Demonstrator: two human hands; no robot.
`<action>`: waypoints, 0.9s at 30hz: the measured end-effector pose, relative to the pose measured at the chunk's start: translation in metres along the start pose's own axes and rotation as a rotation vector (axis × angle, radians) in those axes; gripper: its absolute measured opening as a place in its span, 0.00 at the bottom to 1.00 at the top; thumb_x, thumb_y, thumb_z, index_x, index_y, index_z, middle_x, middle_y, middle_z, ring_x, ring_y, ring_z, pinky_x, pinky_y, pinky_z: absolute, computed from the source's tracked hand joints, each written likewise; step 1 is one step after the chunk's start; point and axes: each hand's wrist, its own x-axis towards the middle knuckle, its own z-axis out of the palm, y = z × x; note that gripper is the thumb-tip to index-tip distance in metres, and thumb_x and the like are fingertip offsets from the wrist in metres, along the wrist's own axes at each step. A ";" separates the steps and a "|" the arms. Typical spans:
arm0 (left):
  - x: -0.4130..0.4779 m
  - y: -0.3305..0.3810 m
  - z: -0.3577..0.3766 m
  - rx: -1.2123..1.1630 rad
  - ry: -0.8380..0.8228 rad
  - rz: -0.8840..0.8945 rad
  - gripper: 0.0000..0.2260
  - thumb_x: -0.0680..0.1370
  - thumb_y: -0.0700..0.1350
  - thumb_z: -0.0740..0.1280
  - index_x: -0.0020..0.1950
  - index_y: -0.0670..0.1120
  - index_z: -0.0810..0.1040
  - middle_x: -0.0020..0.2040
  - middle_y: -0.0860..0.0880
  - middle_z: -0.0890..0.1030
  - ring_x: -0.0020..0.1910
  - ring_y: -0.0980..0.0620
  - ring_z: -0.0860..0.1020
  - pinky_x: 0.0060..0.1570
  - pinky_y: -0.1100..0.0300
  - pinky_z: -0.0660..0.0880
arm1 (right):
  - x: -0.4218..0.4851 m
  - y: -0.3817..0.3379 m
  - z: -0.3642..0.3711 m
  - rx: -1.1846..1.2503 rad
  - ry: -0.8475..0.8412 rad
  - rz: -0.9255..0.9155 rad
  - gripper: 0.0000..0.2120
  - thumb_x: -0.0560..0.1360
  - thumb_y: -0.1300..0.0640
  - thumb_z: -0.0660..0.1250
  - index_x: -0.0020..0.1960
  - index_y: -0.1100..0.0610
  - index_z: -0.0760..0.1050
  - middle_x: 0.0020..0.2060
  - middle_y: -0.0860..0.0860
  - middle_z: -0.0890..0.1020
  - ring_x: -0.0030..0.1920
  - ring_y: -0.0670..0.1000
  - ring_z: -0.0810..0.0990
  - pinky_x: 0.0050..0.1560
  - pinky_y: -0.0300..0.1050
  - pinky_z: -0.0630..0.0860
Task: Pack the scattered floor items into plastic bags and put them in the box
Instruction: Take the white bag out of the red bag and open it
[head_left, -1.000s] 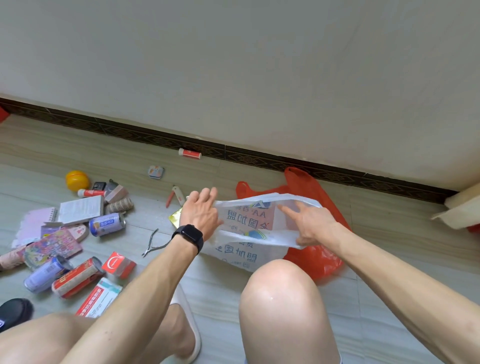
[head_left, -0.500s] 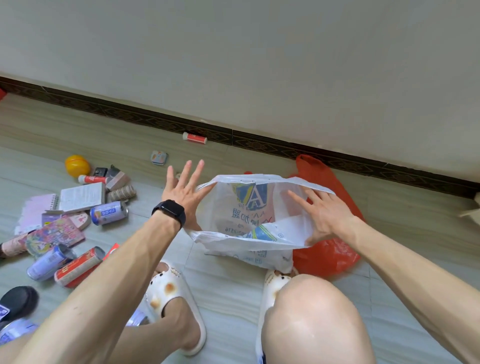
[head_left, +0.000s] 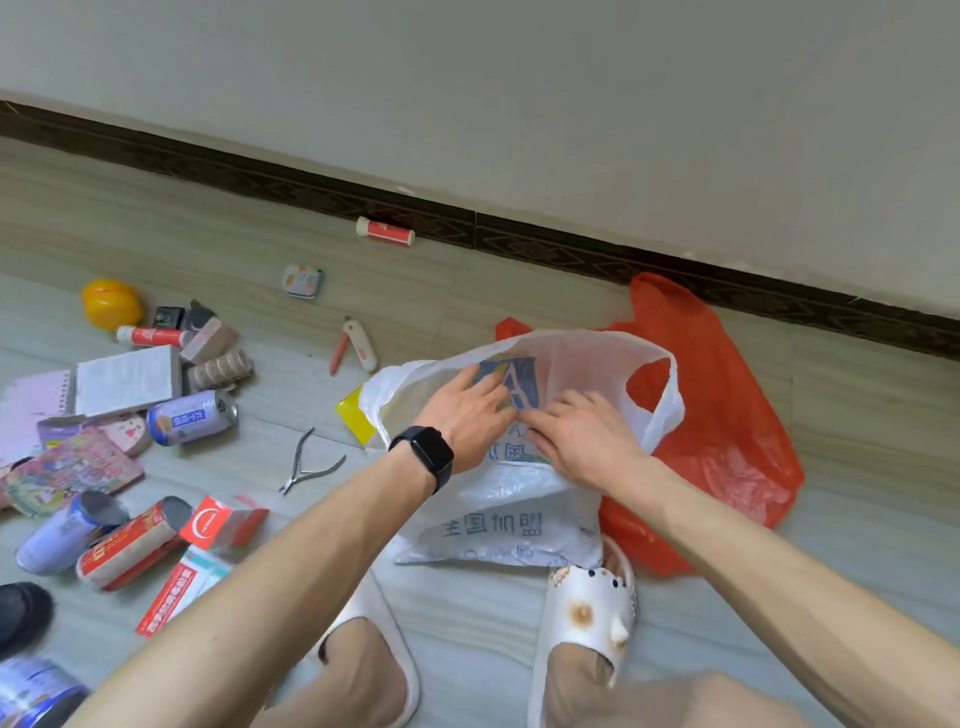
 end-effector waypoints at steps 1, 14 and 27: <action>0.007 -0.002 0.007 -0.010 -0.055 -0.034 0.20 0.80 0.45 0.59 0.72 0.47 0.68 0.74 0.44 0.67 0.78 0.44 0.54 0.75 0.44 0.49 | 0.008 -0.001 0.002 0.016 -0.033 0.003 0.18 0.83 0.45 0.54 0.69 0.45 0.74 0.59 0.49 0.82 0.59 0.56 0.75 0.60 0.52 0.66; 0.051 -0.073 0.034 0.124 -0.208 -0.238 0.50 0.72 0.62 0.68 0.77 0.59 0.32 0.78 0.41 0.32 0.76 0.36 0.33 0.66 0.29 0.31 | -0.005 0.049 0.036 -0.257 -0.467 0.040 0.53 0.68 0.33 0.67 0.78 0.39 0.33 0.76 0.53 0.29 0.76 0.63 0.28 0.70 0.75 0.34; 0.011 0.019 0.047 -0.482 -0.554 -0.088 0.18 0.78 0.49 0.62 0.68 0.51 0.75 0.64 0.44 0.77 0.62 0.42 0.77 0.61 0.51 0.74 | 0.059 0.036 0.024 -0.294 -0.284 -0.034 0.34 0.74 0.33 0.63 0.76 0.38 0.59 0.81 0.53 0.43 0.79 0.61 0.37 0.75 0.68 0.40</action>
